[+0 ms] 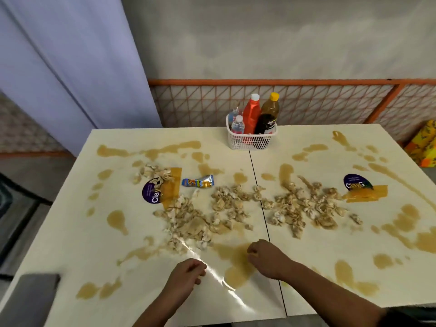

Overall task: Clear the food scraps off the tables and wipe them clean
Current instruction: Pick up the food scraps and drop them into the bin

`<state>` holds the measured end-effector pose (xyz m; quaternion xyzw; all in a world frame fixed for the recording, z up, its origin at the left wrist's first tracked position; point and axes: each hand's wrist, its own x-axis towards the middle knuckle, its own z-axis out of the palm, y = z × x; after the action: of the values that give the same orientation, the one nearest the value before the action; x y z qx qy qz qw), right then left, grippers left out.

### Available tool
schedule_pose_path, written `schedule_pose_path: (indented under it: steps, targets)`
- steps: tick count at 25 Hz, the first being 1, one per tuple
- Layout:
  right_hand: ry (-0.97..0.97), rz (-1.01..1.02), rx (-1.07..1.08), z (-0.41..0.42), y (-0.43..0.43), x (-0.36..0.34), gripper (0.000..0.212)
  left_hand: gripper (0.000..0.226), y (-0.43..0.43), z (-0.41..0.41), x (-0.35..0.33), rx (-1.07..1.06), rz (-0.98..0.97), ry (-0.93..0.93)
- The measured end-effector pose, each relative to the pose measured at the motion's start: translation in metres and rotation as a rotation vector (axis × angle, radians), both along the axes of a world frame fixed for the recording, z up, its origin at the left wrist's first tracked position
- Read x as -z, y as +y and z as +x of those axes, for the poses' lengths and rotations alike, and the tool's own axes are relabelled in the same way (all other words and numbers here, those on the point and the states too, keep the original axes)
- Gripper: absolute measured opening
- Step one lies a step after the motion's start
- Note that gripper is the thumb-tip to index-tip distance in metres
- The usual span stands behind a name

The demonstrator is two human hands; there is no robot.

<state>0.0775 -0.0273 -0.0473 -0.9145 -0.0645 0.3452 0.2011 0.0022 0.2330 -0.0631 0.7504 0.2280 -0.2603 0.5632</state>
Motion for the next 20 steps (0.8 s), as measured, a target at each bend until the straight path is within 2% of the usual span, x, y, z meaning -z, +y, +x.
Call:
schedule_pose_path:
  steps: [6,8,10,12,14,18,20]
  targets:
    - [-0.138,-0.228,-0.174,0.054,0.016,0.023,0.049,0.015,0.041,-0.005,0.008,-0.085,-0.008,-0.025]
    - [-0.133,-0.242,-0.225,0.056,0.019,0.028,0.069,0.015,0.054,-0.009,0.013,-0.116,-0.002,-0.018]
    - [-0.104,-0.264,-0.209,0.057,0.014,0.042,0.076,0.015,0.065,-0.014,0.018,-0.126,0.014,-0.012]
    - [-0.095,-0.241,-0.094,0.056,0.004,0.066,0.064,0.015,0.073,-0.016,0.023,-0.120,0.033,-0.016]
    - [-0.116,-0.135,0.049,0.050,0.010,0.068,0.052,0.014,0.078,-0.015,0.026,-0.104,0.060,-0.039]
    - [-0.214,0.073,0.490,0.022,0.033,0.035,0.007,0.015,0.075,0.004,0.021,0.012,0.166,-0.135]
    - [-0.175,0.150,0.629,0.005,0.035,0.033,0.009,0.012,0.070,0.025,0.018,0.088,0.252,-0.219]
